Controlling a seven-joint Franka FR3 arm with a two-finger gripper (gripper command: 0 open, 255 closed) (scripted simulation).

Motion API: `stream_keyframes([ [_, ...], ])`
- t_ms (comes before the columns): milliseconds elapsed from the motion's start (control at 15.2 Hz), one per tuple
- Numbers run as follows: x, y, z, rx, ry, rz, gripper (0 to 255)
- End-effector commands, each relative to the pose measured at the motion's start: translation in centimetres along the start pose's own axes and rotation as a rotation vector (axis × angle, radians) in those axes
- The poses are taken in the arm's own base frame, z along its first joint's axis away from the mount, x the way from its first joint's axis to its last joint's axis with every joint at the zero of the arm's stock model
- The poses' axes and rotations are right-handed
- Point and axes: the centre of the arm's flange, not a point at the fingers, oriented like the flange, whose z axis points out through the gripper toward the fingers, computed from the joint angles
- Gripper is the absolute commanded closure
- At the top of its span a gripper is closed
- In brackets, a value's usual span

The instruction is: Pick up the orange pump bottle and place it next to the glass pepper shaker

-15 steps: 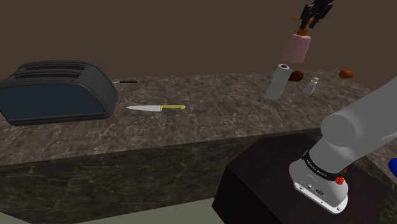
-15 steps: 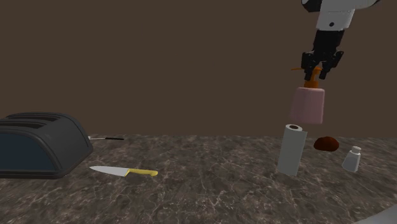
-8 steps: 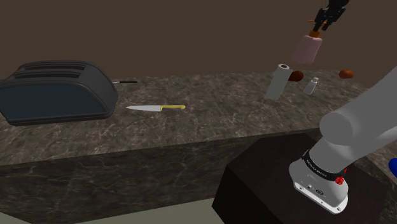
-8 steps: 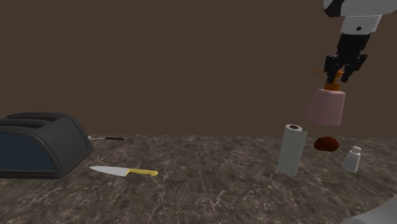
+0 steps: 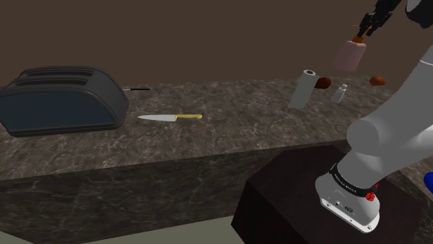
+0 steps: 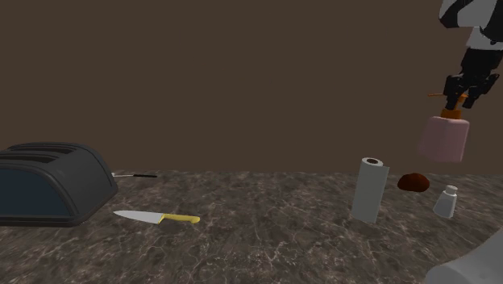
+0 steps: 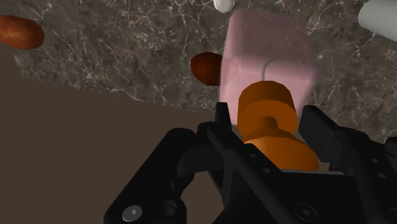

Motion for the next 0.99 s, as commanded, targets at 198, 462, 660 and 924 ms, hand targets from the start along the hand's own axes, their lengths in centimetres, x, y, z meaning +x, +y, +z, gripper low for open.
stream_keyframes([
  [198, -0.7, 6.5, 1.1, 0.000, 0.001, -0.003, 255],
  [462, -1.3, 11.7, 2.1, 0.000, 0.001, -0.003, 255],
  [660, -1.6, 12.8, 3.3, 0.000, 0.001, -0.003, 255],
  [924, -1.9, 12.7, 5.4, 0.000, 0.001, -0.003, 255],
])
